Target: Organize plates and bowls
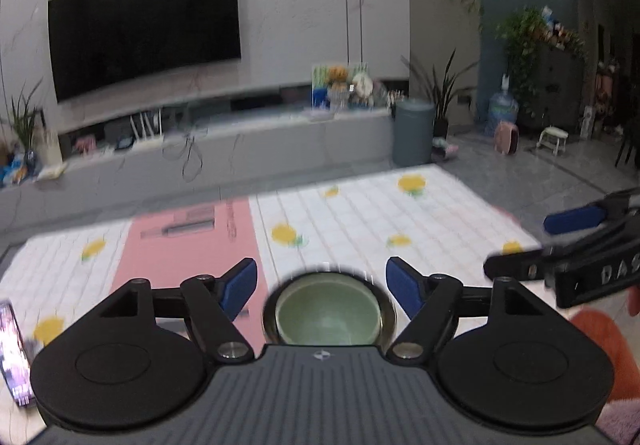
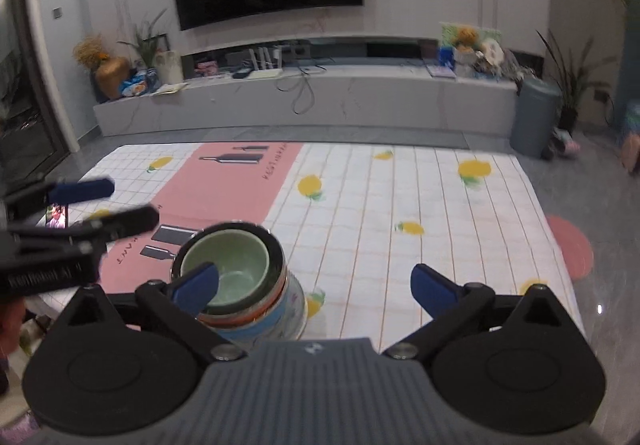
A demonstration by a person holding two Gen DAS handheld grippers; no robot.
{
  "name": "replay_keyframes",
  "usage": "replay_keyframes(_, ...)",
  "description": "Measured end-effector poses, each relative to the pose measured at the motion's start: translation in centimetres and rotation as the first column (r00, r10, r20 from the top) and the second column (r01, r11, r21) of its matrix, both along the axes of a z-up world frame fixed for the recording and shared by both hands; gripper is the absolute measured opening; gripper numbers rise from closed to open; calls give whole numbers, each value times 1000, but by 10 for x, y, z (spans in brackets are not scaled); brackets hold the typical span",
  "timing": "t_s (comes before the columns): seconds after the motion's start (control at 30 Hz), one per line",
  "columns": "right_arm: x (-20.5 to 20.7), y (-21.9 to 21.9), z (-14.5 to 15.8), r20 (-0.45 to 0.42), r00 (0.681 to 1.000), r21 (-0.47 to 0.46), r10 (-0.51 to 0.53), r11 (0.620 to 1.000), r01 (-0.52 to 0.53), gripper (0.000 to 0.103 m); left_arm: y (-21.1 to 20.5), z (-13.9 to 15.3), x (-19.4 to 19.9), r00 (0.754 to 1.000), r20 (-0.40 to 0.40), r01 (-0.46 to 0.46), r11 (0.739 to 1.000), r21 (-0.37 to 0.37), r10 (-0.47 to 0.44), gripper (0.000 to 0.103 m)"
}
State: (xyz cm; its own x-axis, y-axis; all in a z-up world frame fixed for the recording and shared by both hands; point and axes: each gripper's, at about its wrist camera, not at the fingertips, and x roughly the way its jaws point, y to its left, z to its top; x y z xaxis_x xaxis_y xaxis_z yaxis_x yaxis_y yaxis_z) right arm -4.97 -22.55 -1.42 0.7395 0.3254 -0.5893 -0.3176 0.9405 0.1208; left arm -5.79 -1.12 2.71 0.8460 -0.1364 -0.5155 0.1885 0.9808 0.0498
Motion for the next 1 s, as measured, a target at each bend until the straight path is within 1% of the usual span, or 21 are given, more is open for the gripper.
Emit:
replay_keyframes(0.07, -9, 2, -4, -1, 1000, 6, -15, 1000, 15, 100, -3, -10, -4, 999, -28, -28, 1000, 14, 28, 89)
replay_keyframes(0.17, -20, 8, -14, -2, 999, -20, -35, 999, 35, 100, -7, -27, -8, 995, -85, -43, 998, 35, 46, 95)
replay_keyframes(0.2, -21, 10, -18, -12, 999, -31, -30, 999, 30, 100, -4, -33, -10, 992, -110, -54, 998, 36, 57, 95)
replay_keyframes(0.3, -20, 14, -36, -53, 998, -79, -33, 996, 29, 100, 5, -52, -8, 978, -193, -82, 997, 1, 80, 96)
replay_keyframes(0.4, -20, 15, -51, -75, 996, -119, -45, 992, 36, 100, 7, -65, -9, 963, -242, -117, 993, 20, 119, 97)
replay_keyframes(0.5, -18, 13, -59, -100, 993, -105, -60, 993, 50, 100, 8, -67, -11, 962, -233, -144, 989, 22, 145, 97)
replay_keyframes(0.57, -17, 11, -63, -121, 990, -81, -71, 995, 62, 100, 7, -68, -10, 956, -250, -154, 988, 8, 151, 97)
replay_keyframes(0.67, -18, 12, -70, -147, 986, -83, -74, 995, 62, 100, 5, -68, -9, 952, -271, -148, 989, 11, 145, 97)
replay_keyframes(0.83, -17, 12, -76, -164, 984, -76, -75, 995, 63, 100, 0, -71, -8, 949, -283, -144, 989, 14, 142, 97)
replay_keyframes(1.0, -13, 11, -75, -162, 983, -69, -81, 995, 71, 100, 0, -70, -7, 948, -283, -148, 989, 19, 147, 97)
